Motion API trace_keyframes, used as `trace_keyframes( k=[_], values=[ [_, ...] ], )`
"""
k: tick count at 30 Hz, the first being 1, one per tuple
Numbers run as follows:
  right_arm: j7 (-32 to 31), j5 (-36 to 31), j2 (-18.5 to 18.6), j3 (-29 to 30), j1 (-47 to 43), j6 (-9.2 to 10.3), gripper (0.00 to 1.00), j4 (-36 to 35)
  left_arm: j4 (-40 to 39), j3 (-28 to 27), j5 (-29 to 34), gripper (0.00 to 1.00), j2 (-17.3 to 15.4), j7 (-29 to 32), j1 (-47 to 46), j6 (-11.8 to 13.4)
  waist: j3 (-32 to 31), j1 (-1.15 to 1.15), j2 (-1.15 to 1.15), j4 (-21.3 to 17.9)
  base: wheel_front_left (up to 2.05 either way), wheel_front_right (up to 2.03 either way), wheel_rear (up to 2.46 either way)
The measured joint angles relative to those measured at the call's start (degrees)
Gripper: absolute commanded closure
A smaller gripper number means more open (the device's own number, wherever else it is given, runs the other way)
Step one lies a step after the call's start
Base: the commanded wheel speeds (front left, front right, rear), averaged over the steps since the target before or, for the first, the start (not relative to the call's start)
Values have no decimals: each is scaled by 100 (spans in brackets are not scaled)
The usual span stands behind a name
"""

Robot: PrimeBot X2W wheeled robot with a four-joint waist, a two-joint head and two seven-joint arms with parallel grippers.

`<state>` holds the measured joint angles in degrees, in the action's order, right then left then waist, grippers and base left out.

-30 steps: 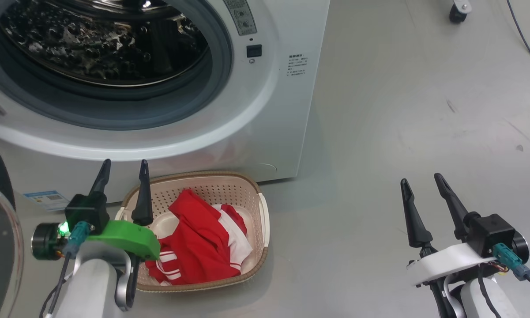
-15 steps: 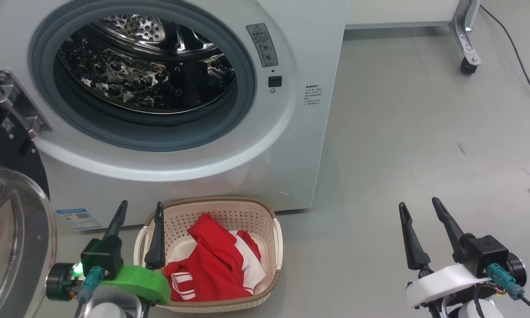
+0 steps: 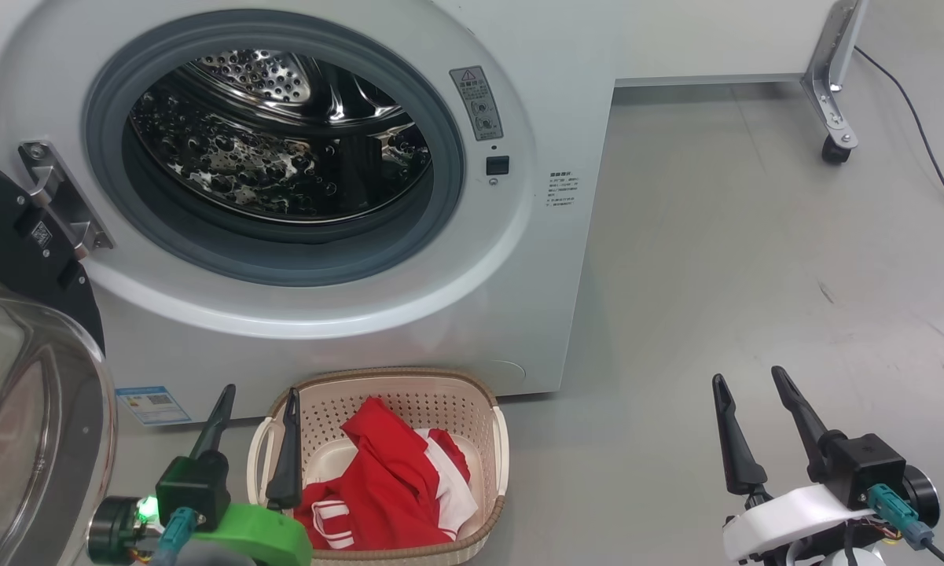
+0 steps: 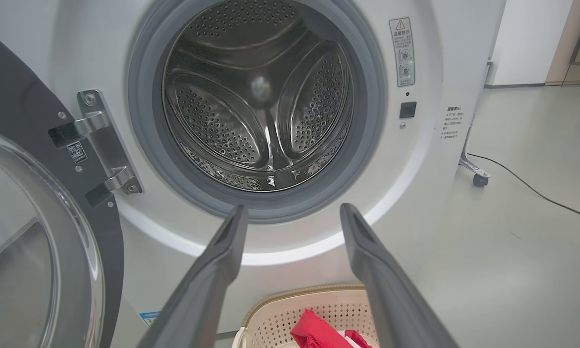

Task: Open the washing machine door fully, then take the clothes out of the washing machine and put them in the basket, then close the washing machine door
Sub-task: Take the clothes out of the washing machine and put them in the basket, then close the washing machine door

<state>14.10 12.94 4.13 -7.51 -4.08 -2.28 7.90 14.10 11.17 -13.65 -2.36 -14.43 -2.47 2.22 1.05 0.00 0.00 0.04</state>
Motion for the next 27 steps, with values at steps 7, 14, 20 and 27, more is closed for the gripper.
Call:
trace_keyframes(
  k=[7, 14, 20, 27],
  values=[
    [-25, 0, -5, -1, -20, 43, 0, -101, -163, 32, 75, 0, -3, 0, 155, 51, 9, 0, 0, 7, 0, 0, 0],
    [-26, 0, -5, 0, -49, 53, 0, -180, -314, 54, 116, 0, -14, 24, 165, 62, 70, 0, 0, 0, 0, 0, 0],
    [-48, 0, -4, 1, -60, 70, 0, -203, -380, 71, 166, 0, -25, 77, 184, 103, 81, 0, 0, -13, 0, 0, 0],
    [-69, 0, -1, 3, -88, 86, 0, -243, -448, 107, 166, 0, -26, 132, 250, 108, 90, 0, 0, -25, 0, 0, 0]
  ],
)
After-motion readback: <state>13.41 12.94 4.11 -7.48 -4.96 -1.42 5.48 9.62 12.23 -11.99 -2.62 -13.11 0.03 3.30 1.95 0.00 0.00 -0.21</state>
